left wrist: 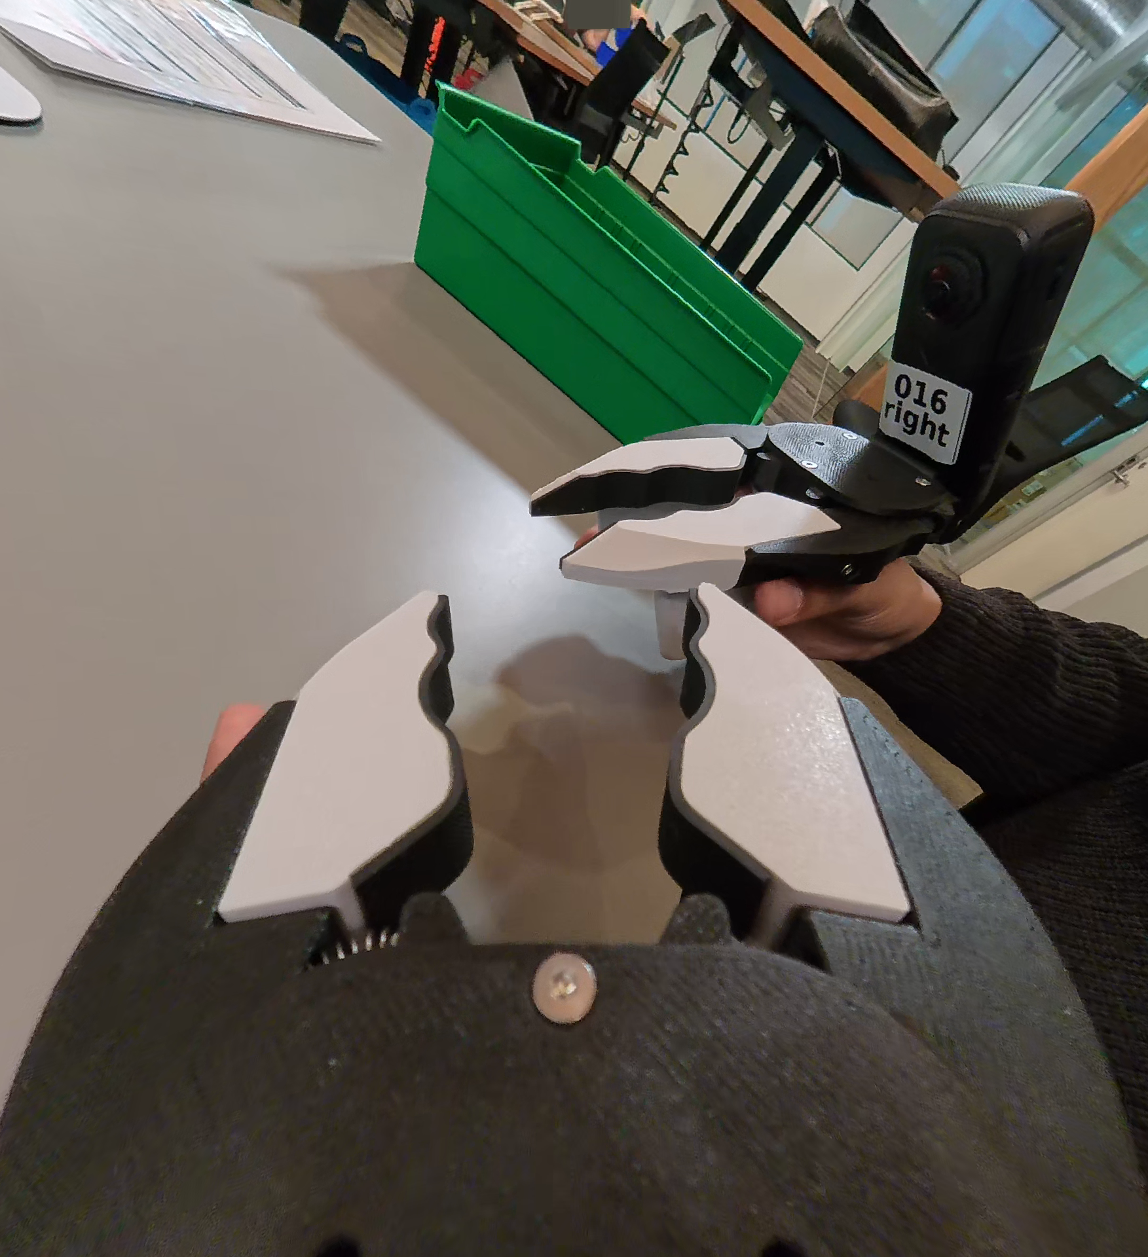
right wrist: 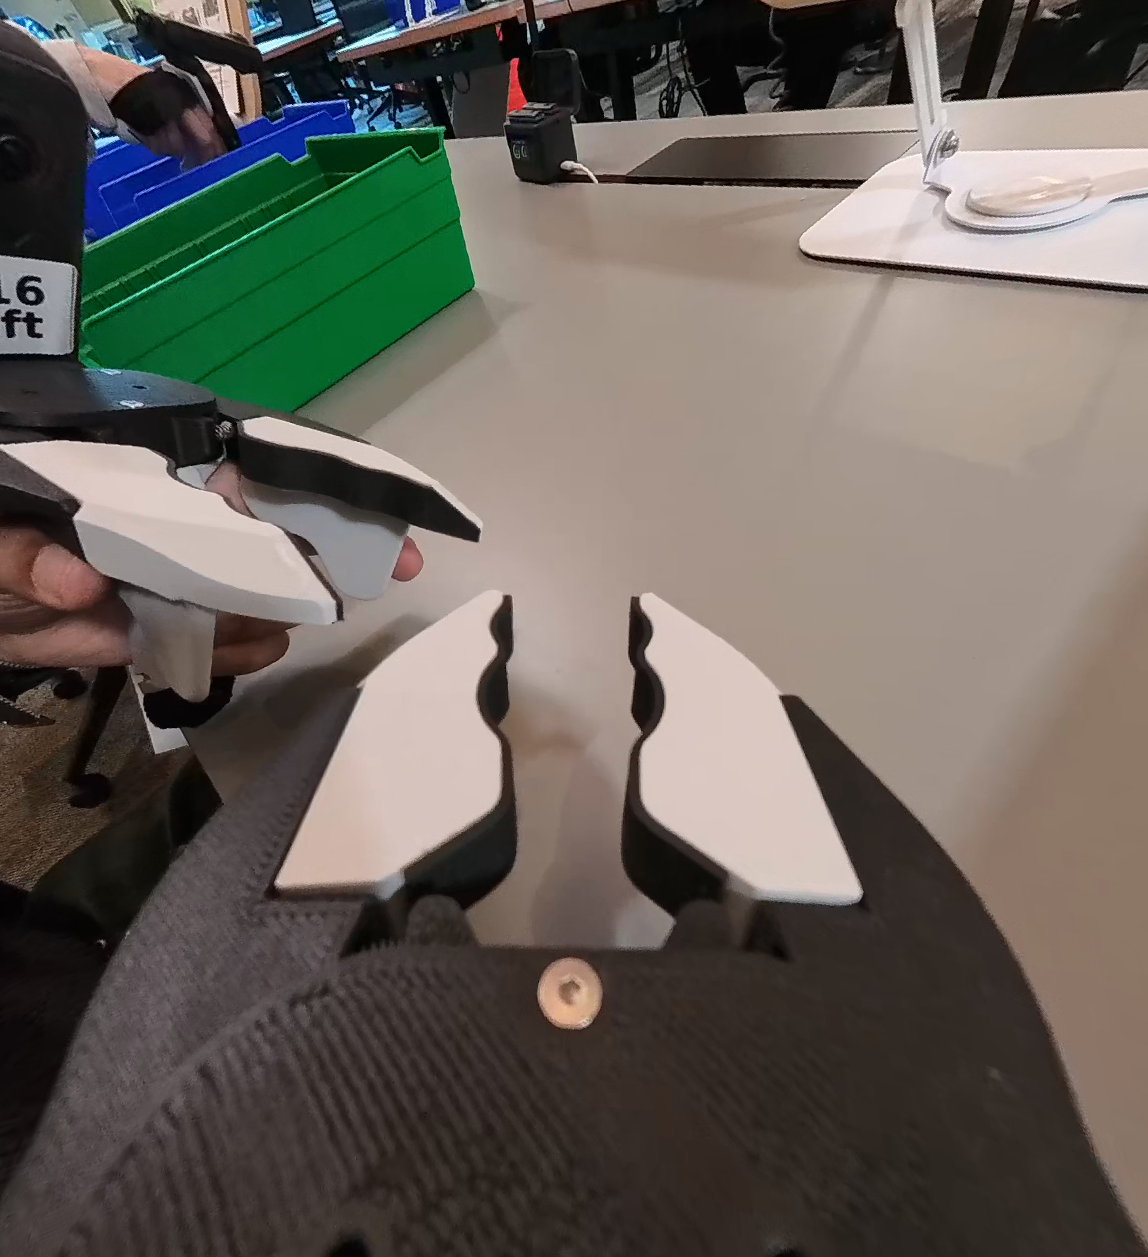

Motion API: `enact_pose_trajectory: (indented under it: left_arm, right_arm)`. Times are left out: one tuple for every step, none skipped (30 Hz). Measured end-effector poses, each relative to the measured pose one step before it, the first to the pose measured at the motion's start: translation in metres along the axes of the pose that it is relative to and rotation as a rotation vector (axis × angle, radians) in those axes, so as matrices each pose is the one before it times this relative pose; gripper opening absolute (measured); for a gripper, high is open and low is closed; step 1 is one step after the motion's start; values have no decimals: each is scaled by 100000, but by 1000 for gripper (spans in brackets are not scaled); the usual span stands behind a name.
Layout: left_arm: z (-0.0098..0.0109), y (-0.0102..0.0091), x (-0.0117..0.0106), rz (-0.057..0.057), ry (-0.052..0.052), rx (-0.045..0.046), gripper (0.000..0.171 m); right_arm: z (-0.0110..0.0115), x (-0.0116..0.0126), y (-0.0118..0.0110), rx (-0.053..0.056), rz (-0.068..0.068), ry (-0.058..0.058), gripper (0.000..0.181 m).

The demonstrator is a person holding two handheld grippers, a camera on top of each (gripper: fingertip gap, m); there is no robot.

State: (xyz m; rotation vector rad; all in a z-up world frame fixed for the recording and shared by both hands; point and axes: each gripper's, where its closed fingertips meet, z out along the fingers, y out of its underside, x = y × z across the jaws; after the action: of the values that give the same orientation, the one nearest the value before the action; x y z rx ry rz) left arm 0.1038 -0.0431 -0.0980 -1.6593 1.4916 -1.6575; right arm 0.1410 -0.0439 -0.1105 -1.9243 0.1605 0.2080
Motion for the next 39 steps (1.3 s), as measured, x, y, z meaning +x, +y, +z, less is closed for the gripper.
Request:
enact_pose_trajectory:
  left_arm:
    - [16,42,29,-99,153,-203,66]
    - [8,20,23,11,76,-126,66]
    - [4,16,19,58,47,-63,66]
    - [10,6,4,33,4,-47,66]
    - [12,27,5,-33,53,-82,66]
    - [11,30,-6,-138,95,-134,66]
    - [26,39,13,-227,166,-235,66]
    - [20,61,22,-233,189,-285,66]
    - [26,49,19,-174,178,-285,66]
    - [24,40,19,-80,108,-220,66]
    - [10,29,9,33,23,-134,66]
    - [12,24,10,109,-34,-128,66]
    - [6,24,1,103,-47,-159,66]
    - [7,23,-7,26,-47,-116,66]
    - [8,23,-10,-62,-13,-83,66]
    - [-6,13,3,-116,59,-64,66]
    - [-8,4,-6,-145,41,-24,66]
    - [-3,6,0,-131,28,-12,66]
    - [-5,-2,9,-140,59,-12,66]
    - [-6,1,3,-168,94,-1,66]
    - [-3,6,10,-172,85,-14,66]
    - [-4,21,-1,-150,51,-68,66]
    - [-1,14,3,-142,64,-107,66]
    - [12,16,-1,-162,81,-93,66]
    - [12,2,0,-177,47,-47,66]
    - [14,11,-5,-158,55,-53,66]
    - [11,29,-9,-147,70,-134,66]
    - [18,27,4,-154,88,-183,66]
    - [11,30,-3,-196,94,-142,66]
    - [8,-3,0,-230,75,-41,66]
    - [5,4,-3,-234,72,-2,66]
    - [3,8,-2,-220,91,-36,66]
    - [5,16,8,-215,105,-61,66]
    - [-2,17,2,-243,108,-99,66]
    - [5,16,-8,-286,133,-101,66]
    - [12,15,7,-327,158,-62,66]
    - [-7,1,8,-350,139,20,66]
    - [4,-7,6,-334,150,45,66]
    - [-9,-8,12,-313,150,28,66]
  right_arm:
    - [19,-29,46,-249,-180,-130,33]
    - [20,-65,32,-196,-44,-239,33]
    - [33,-58,38,-199,-62,-211,33]
    - [9,-24,39,-220,-235,-30,33]
    - [5,4,32,-236,-397,110,33]
    - [3,18,33,-165,-349,155,32]
    - [-4,8,11,-67,-124,70,32]
    - [-10,3,-1,9,106,-70,32]
    - [3,-9,3,19,237,-103,32]
    - [-1,1,7,-30,212,-120,32]
    - [-2,-2,13,-62,134,-110,32]
    - [-2,-9,20,-83,62,-54,32]
    - [1,4,11,-113,-17,18,32]
    - [-2,11,23,-91,-76,103,32]
    - [8,7,1,-23,-81,85,32]
    - [-3,48,5,-39,-11,367,33]
    - [12,98,19,-135,-85,695,33]
    - [3,101,35,-171,-126,603,34]
    - [-3,106,-5,73,204,611,34]
    - [-32,111,-118,713,900,472,36]
    - [-57,12,-239,1485,1753,-325,37]
    - [-94,-44,-329,1863,2611,-986,38]
    - [-114,17,-324,1904,3041,-769,39]
    - [-115,5,-302,1870,3252,-1194,40]
    - [-102,-5,-243,1412,3514,-1556,41]
    - [-72,-39,-171,923,3669,-1815,42]
    - [-41,-13,-144,678,3502,-1576,43]
    - [-30,-26,-105,331,2407,-1277,44]
    - [2,-52,-27,-119,1047,-890,46]
    - [8,-51,37,-310,-3,-324,47]
    - [31,-55,50,-219,-672,31,47]
    - [43,-83,76,-276,-933,15,47]
    - [45,-106,67,-429,-857,-121,48]
    - [37,-83,80,-450,-588,-173,48]
    - [32,-39,67,-363,-225,-45,48]
    - [19,-11,49,-243,94,-135,48]
    - [10,-13,23,-153,375,-276,48]
    - [0,13,0,-83,619,-212,48]
    - [-12,42,-9,23,731,-101,48]
